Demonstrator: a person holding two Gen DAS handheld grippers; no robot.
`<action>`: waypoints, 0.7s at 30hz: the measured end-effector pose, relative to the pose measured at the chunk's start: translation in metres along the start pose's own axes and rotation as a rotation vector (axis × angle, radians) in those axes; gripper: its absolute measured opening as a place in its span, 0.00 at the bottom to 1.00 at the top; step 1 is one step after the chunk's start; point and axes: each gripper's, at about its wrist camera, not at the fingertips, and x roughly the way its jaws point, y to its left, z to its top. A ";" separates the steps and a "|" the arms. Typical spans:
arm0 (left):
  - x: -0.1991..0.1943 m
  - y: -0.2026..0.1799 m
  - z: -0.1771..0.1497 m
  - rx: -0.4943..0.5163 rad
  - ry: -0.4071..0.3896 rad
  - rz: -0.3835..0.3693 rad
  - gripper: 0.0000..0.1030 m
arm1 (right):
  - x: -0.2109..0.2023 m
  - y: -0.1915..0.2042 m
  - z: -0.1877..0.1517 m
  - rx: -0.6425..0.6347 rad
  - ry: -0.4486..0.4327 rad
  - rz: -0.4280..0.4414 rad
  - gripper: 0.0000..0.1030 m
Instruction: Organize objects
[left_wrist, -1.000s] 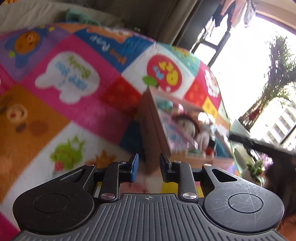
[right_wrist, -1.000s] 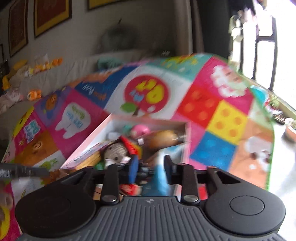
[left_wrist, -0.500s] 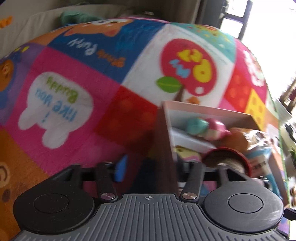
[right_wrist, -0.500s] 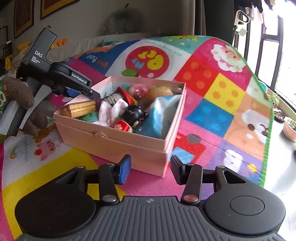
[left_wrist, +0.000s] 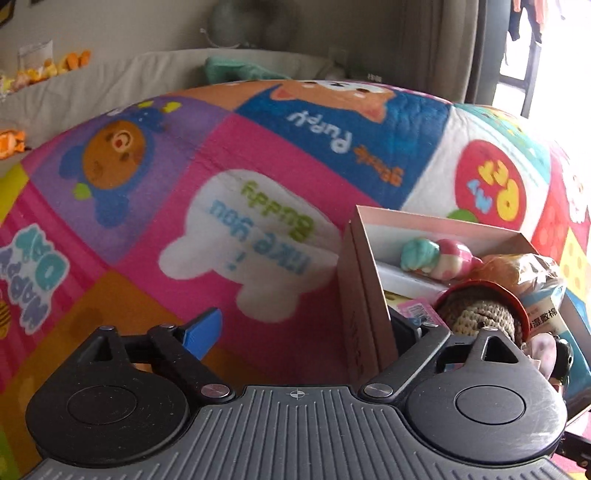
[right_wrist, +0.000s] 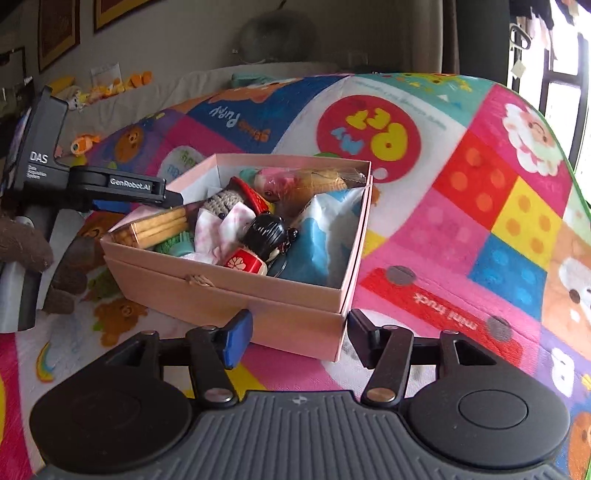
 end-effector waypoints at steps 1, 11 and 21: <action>-0.002 0.003 0.000 -0.015 0.003 -0.013 0.91 | 0.002 0.003 0.001 0.004 0.009 -0.004 0.55; -0.130 -0.008 -0.077 0.030 -0.099 -0.196 0.86 | -0.040 0.009 -0.048 0.147 0.049 -0.065 1.00; -0.147 -0.051 -0.160 0.134 -0.009 -0.076 0.85 | -0.056 0.026 -0.083 0.092 0.071 -0.111 1.00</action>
